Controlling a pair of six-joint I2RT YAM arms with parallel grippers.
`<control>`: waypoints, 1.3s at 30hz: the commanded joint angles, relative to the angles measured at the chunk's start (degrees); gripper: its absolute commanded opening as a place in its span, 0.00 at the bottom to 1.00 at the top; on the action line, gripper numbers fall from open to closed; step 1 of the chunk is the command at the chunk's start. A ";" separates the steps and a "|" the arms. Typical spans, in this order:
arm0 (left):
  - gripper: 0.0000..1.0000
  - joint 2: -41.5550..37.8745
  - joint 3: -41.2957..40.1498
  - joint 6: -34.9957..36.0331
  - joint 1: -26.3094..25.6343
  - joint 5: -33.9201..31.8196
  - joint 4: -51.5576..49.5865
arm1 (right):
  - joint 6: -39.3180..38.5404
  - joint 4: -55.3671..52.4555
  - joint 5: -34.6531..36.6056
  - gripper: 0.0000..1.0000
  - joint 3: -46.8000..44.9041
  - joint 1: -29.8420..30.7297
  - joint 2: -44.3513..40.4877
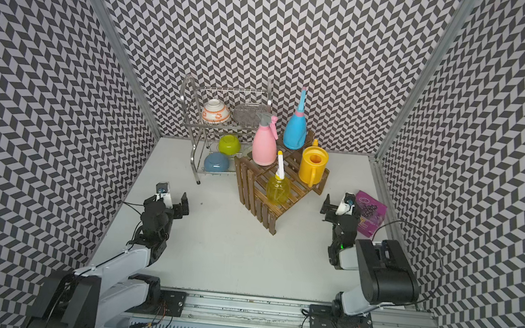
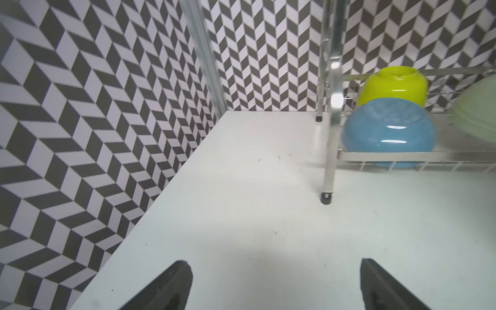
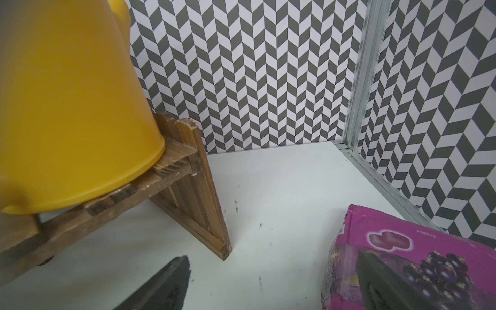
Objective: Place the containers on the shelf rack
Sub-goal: Reset both arms
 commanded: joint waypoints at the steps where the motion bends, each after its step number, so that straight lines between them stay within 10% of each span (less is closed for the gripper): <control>1: 1.00 7.79 -0.30 2.15 2.67 8.05 21.10 | -0.37 1.61 -0.38 1.00 0.68 -0.26 -1.04; 16: 1.00 24.24 3.52 -0.65 5.81 23.54 33.24 | -0.36 1.71 -0.30 1.00 0.59 -0.24 -1.07; 39: 1.00 22.76 -4.32 3.54 -2.49 7.23 46.33 | -0.39 1.71 -0.30 1.00 0.59 -0.28 -1.10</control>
